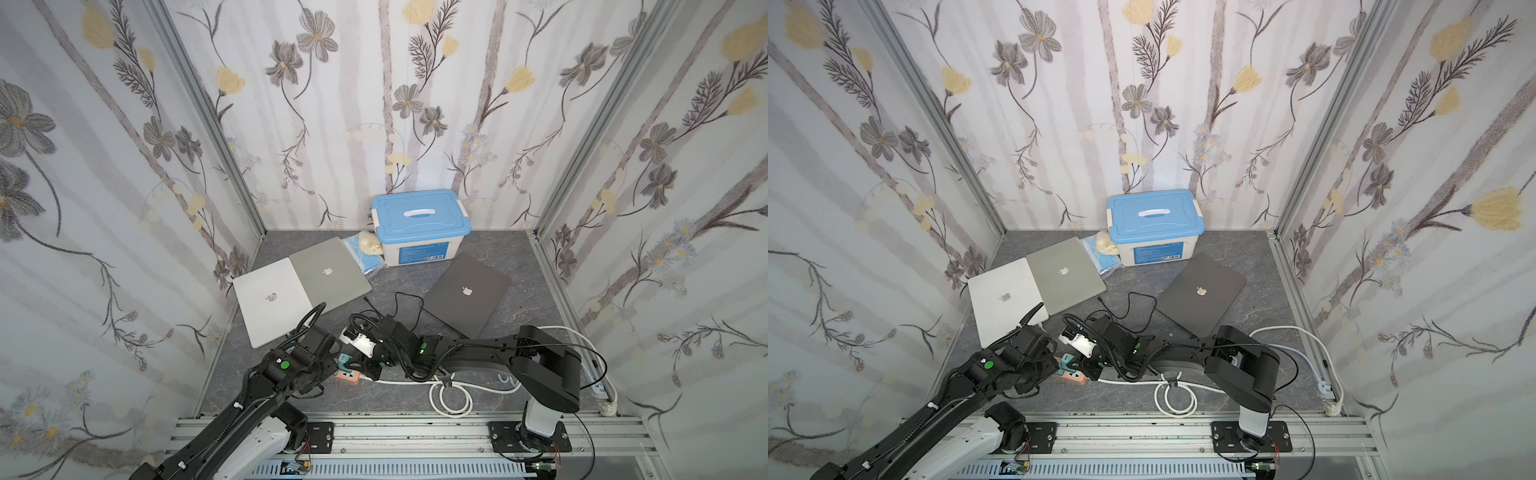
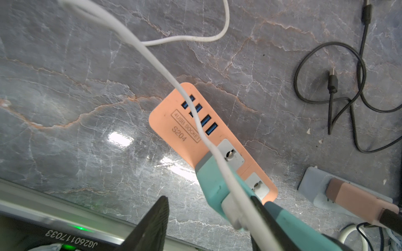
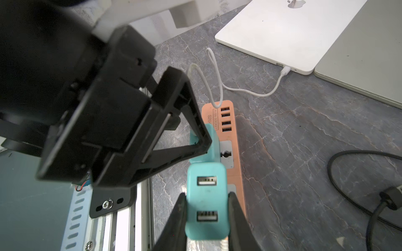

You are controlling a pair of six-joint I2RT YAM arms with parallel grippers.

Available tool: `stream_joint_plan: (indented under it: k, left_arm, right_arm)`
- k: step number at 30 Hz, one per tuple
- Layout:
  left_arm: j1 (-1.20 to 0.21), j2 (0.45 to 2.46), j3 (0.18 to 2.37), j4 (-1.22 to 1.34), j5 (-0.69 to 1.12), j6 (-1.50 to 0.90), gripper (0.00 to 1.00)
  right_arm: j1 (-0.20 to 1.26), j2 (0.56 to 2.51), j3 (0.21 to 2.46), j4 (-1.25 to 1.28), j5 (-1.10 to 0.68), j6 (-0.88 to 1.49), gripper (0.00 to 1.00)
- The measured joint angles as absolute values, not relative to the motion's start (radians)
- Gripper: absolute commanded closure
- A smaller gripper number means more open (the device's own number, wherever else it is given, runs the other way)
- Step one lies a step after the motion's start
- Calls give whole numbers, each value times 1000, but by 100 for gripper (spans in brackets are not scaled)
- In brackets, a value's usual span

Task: Unplug the laptop charger
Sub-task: Place the plug at the center of the board.

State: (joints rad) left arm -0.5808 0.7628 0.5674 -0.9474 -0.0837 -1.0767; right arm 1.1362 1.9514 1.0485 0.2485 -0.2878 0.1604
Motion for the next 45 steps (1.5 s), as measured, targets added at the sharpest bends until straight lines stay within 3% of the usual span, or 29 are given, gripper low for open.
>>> stream_joint_plan:
  k: [8,18,33,38,45]
  left_arm:
    - [-581,732,559,-948,-79,-1077,40]
    - [-580,687,538,-942,-75,-1068,38]
    - [-578,640,539,-947,-51,-1045,34]
    - [-578,641,555,-947,-51,-1034,24]
    - [-578,636,595,-962,-52,-1023,23]
  right_arm:
    - [1014,1983,1100,157,-210,226,97]
    - [1017,2037,1214,55,-174,154,91]
    - [1061,2041,1265,-55,-104,150,64]
    - [1065,1999,1267,-54,-96,152,48]
    - [1067,1927,1272,-69,-44,152,43]
